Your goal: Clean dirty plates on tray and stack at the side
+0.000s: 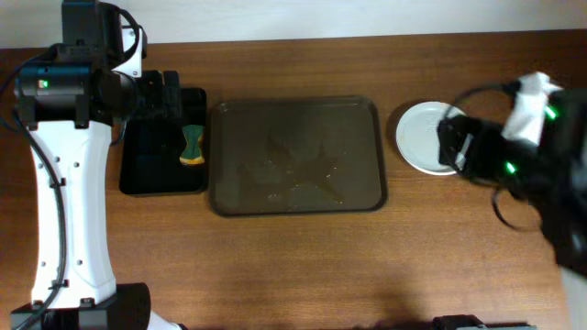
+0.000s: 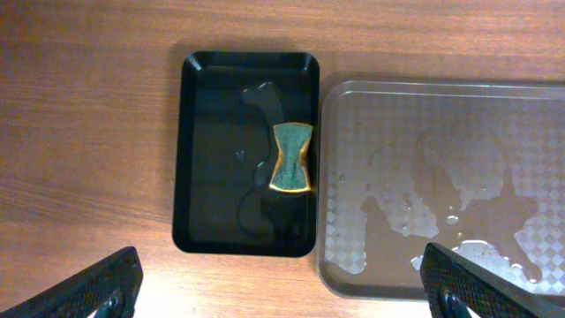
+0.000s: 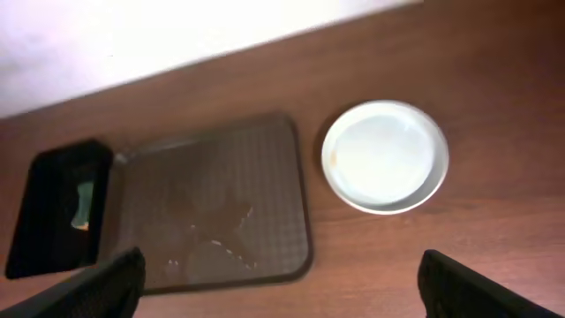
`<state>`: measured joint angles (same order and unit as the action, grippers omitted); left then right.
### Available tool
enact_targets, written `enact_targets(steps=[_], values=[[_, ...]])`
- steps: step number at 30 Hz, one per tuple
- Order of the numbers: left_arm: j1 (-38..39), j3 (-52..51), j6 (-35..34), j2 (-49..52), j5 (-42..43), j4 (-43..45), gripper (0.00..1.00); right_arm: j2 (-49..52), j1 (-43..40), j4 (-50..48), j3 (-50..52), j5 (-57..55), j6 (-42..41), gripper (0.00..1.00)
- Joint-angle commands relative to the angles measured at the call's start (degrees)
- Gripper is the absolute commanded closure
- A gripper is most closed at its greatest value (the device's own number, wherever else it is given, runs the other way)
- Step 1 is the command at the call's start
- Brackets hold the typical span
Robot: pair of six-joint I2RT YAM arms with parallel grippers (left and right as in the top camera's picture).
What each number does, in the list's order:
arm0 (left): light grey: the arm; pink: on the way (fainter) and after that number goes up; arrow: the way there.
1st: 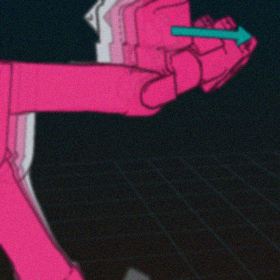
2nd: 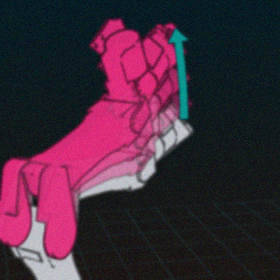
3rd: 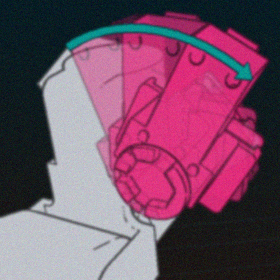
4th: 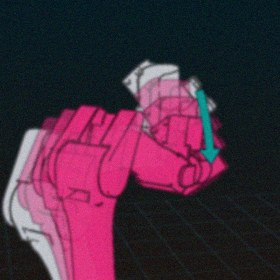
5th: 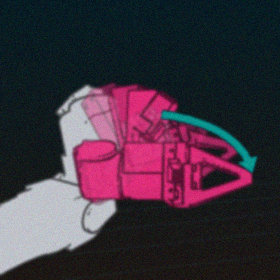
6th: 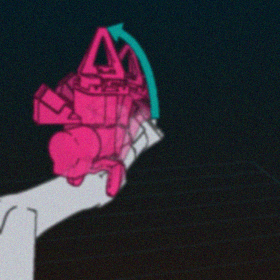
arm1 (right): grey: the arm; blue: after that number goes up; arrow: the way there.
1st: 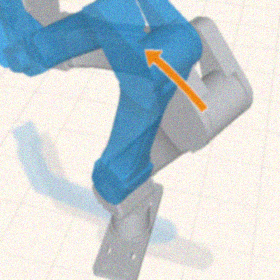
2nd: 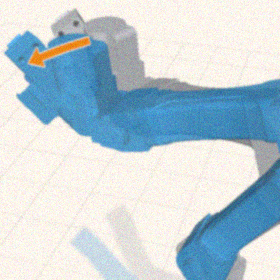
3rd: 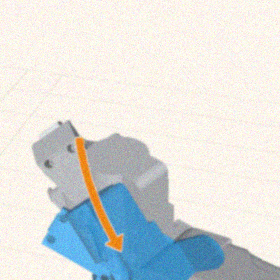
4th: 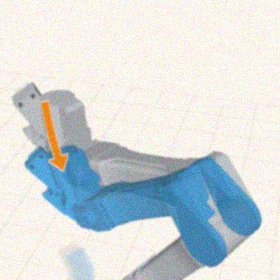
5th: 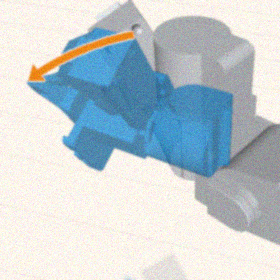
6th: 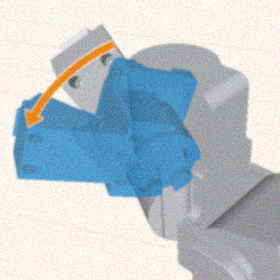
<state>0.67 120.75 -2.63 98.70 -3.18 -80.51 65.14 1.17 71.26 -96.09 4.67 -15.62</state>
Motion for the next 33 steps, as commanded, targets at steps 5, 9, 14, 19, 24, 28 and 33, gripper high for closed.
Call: enact_targets(steps=[5,9,14,19,24,28,33], values=[[-0.09,0.26,-0.55,-0.04,0.46,-0.15,0.01,-5.25,0.37,2.97,-0.79,-4.07,0.81,0.00],[-0.09,0.26,-0.55,-0.04,0.46,-0.15,0.01,-5.64,0.37,4.04,-0.79,-4.07,0.81,0.02],[-0.09,0.26,-0.55,-0.04,0.46,-0.15,0.01,-5.14,0.37,5.66,-0.76,-2.16,0.61,0.02],[-0.09,0.26,-0.55,-0.04,0.46,-0.15,0.01,-5.05,0.37,6.56,-0.76,-6.91,1.73,0.02],[-0.09,0.26,-0.55,-0.04,0.46,-0.15,0.01,-5.07,0.33,6.54,-0.79,-7.54,2.14,0.02],[-0.09,0.26,-0.55,-0.04,0.46,-0.15,0.01,-5.44,0.33,4.87,-0.44,-12.98,2.93,0.02],[-0.09,0.26,-0.55,-0.04,0.46,-0.15,0.01,-13.27,-0.17,-9.35,9.68,-12.87,9.05,0.02]])
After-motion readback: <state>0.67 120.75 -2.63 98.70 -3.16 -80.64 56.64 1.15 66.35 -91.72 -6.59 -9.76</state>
